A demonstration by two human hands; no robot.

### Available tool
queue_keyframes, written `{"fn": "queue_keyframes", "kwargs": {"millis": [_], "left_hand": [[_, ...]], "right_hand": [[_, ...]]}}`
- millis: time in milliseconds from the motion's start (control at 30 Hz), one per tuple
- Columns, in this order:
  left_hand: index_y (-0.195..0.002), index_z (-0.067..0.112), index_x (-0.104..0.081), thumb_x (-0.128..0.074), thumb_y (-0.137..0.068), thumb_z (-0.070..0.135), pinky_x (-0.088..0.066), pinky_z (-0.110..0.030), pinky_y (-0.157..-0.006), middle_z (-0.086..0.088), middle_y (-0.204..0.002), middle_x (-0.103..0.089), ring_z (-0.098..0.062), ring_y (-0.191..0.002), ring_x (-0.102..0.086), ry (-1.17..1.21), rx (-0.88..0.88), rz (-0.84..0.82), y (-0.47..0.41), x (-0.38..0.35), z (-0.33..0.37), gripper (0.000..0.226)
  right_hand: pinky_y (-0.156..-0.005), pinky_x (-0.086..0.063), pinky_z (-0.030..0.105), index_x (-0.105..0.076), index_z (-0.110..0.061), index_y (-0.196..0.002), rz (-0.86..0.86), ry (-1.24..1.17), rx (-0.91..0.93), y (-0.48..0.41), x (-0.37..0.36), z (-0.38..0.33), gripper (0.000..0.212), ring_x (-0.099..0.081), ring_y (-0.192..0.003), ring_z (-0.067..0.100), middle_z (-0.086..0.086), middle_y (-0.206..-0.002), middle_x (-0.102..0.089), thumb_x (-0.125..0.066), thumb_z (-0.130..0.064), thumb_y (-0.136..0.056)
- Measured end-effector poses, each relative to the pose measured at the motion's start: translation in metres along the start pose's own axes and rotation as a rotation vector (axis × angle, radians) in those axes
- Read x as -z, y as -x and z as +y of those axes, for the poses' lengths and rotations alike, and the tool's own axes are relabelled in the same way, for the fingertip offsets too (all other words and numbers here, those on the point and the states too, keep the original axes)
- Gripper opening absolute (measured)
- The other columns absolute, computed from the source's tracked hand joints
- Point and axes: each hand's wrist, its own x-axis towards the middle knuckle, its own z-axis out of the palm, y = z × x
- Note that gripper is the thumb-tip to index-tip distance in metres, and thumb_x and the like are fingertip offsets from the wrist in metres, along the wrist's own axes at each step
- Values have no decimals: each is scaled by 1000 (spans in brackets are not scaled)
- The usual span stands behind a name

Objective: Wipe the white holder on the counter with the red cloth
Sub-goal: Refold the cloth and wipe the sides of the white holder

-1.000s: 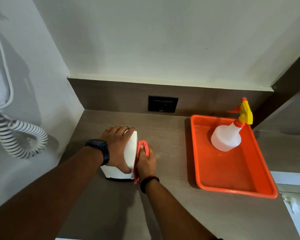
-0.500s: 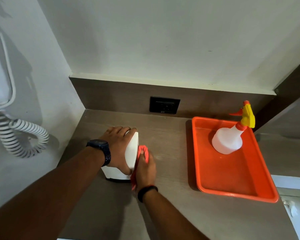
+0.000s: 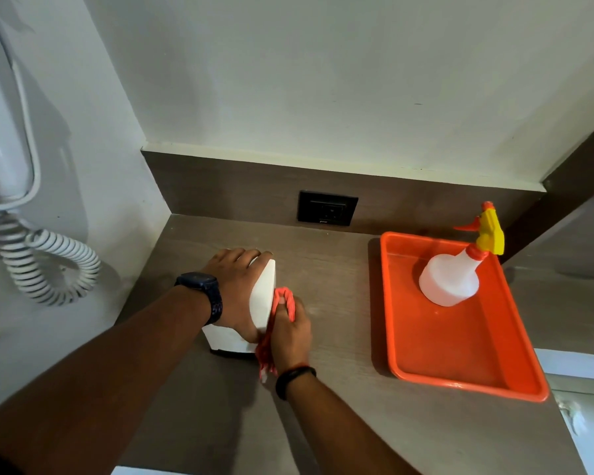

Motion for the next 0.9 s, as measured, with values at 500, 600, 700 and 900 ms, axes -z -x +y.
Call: {"fn": "queue_keyframes", "kwargs": {"millis": [500,600,700,900], "left_hand": [[-138,27,-12,-66,-28,82,-31,-47,-110,-3,-145,-35,-26,-128,-36,7,-27,36,-1,-3,-3,135],[-140,24,-15,-68,-30,78,-31,-45,-110,-2,-145,-35,-25,-129,-36,-7,-23,55,-2,-3,-3,134],[-141,25,-12,-69,-29,75,-29,-45,-110,-3,-147,-33,-26,-130,-34,-16,-11,45,-1,-4,-2,134],[-138,28,-16,-67,-25,80,-31,-45,-109,-1,-144,-36,-26,-126,-37,15,-10,49,-2,-5,-3,134]], "right_hand": [[-76,-57,25,-71,-34,-94,32,22,82,-4,-5,-13,21,-71,-95,14,-10,-97,-75,-51,-42,-97],[-93,-56,40,-65,-36,-89,29,100,154,-18,-7,-28,18,-68,-100,21,-6,-97,-73,-51,-35,-99],[-101,-53,47,-69,-20,-101,14,166,86,-32,-8,-32,26,-67,-108,31,8,-112,-75,-49,-37,-101],[-104,-53,45,-71,-11,-117,-26,-25,-57,-3,13,-23,27,-67,-116,32,14,-120,-73,-53,-23,-101]]}}
